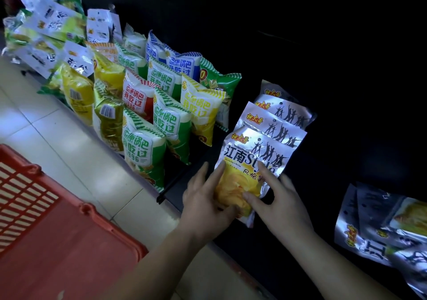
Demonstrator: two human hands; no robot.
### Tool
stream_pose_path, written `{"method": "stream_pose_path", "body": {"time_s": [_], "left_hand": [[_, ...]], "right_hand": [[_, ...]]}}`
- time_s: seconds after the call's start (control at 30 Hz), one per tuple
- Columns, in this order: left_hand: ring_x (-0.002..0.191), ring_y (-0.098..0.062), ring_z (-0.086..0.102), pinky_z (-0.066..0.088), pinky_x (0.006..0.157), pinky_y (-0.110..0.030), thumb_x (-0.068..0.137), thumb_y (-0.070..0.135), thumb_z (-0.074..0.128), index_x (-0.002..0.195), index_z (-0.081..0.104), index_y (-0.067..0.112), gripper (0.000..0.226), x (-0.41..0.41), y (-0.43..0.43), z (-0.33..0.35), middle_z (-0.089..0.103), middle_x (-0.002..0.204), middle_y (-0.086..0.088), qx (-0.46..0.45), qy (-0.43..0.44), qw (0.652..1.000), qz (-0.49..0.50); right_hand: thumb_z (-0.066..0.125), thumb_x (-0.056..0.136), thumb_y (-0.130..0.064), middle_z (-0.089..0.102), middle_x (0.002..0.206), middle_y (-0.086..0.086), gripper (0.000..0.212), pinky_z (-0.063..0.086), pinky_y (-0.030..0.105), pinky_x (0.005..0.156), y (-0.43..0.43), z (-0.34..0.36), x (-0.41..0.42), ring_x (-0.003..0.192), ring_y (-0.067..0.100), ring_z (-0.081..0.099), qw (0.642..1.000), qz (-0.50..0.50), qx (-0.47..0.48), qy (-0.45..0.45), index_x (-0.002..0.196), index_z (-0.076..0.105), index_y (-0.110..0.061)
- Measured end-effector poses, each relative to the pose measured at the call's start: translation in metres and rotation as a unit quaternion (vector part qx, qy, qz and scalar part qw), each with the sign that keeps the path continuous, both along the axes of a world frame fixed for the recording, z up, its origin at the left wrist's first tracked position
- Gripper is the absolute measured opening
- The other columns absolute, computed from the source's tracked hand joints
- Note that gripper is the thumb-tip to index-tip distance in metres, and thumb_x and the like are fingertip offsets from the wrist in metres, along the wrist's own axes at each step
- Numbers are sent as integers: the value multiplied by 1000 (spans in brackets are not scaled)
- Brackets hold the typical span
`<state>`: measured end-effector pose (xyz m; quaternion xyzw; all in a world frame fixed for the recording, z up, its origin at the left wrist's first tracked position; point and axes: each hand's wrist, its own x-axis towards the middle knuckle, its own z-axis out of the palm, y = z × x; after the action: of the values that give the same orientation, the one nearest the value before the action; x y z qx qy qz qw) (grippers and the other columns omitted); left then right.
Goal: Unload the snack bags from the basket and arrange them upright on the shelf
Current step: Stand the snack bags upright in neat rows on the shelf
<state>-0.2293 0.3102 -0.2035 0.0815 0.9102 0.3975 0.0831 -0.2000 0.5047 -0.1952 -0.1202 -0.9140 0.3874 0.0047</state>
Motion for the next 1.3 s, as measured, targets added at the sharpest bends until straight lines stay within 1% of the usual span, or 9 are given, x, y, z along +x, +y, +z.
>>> {"method": "stream_pose_path", "body": {"time_s": [0.13, 0.23, 0.3, 0.43, 0.67, 0.83, 1.0, 1.2, 1.3], "left_hand": [[146, -28, 30, 34, 112, -52, 73, 48, 66, 151, 35, 47, 84, 22, 0, -1, 27, 164, -2, -38, 95, 995, -1], [133, -28, 45, 44, 103, -50, 75, 36, 72, 146, 46, 37, 76, 37, 4, -3, 43, 151, -2, -49, 157, 986, 21], [127, -23, 51, 49, 98, -47, 78, 26, 71, 140, 54, 30, 65, 50, 11, 1, 51, 140, 2, -1, 186, 982, 24], [94, -3, 65, 54, 82, -25, 85, 19, 67, 137, 57, 36, 56, 81, 45, 23, 58, 116, 19, 156, 78, 985, -3], [68, -3, 59, 53, 71, -19, 86, 10, 75, 129, 58, 44, 57, 137, 116, 22, 66, 103, 8, 270, -117, 954, -53], [71, -6, 65, 58, 78, -32, 79, 25, 76, 119, 55, 54, 54, 183, 145, 6, 63, 109, 11, 217, -170, 953, -127], [89, -1, 64, 56, 86, -32, 77, 36, 70, 126, 63, 41, 50, 202, 168, -3, 62, 113, 18, 146, -147, 966, -152], [109, -4, 57, 52, 90, -30, 80, 38, 70, 132, 58, 42, 54, 227, 213, 0, 57, 121, 19, 103, -69, 964, -235], [112, -15, 48, 47, 92, -31, 82, 44, 70, 148, 43, 39, 71, 229, 239, 0, 55, 126, 12, 32, -52, 966, -251]], "right_hand": [[71, 83, -58, 46, 121, -20, 72, 48, 21, 80, 6, 5, 9, 111, -3, 53, 1000, 13, -7, 19, 145, 34, -62], [66, 85, -61, 43, 150, -16, 68, 49, 35, 100, 15, 16, 16, 137, 7, 44, 1000, 14, 7, 17, 143, 31, -67], [61, 86, -62, 51, 138, -22, 65, 54, 36, 90, 23, 27, 24, 124, 5, 54, 998, 13, 54, 21, 143, 31, -66], [56, 82, -64, 59, 95, -21, 55, 56, 35, 74, 46, 52, 47, 88, 4, 62, 990, -1, 138, -13, 136, 49, -59], [66, 82, -61, 63, 93, -19, 46, 54, 29, 81, 101, 84, 140, 83, 1, 61, 985, -44, 113, -120, 127, 61, -51], [63, 87, -59, 62, 105, -23, 38, 52, 24, 83, 144, 75, 223, 95, -4, 61, 984, -79, 81, -140, 122, 65, -43], [55, 84, -68, 63, 93, -16, 40, 56, 41, 74, 187, 68, 263, 84, 4, 64, 983, -138, 80, -86, 102, 72, -36], [53, 86, -60, 54, 95, -27, 35, 54, 37, 64, 197, 75, 291, 77, -1, 55, 984, -135, 114, -15, 117, 58, -46], [56, 92, -53, 54, 109, -24, 35, 57, 43, 73, 204, 72, 310, 98, 1, 57, 982, -122, 144, -25, 123, 63, -40]]}}
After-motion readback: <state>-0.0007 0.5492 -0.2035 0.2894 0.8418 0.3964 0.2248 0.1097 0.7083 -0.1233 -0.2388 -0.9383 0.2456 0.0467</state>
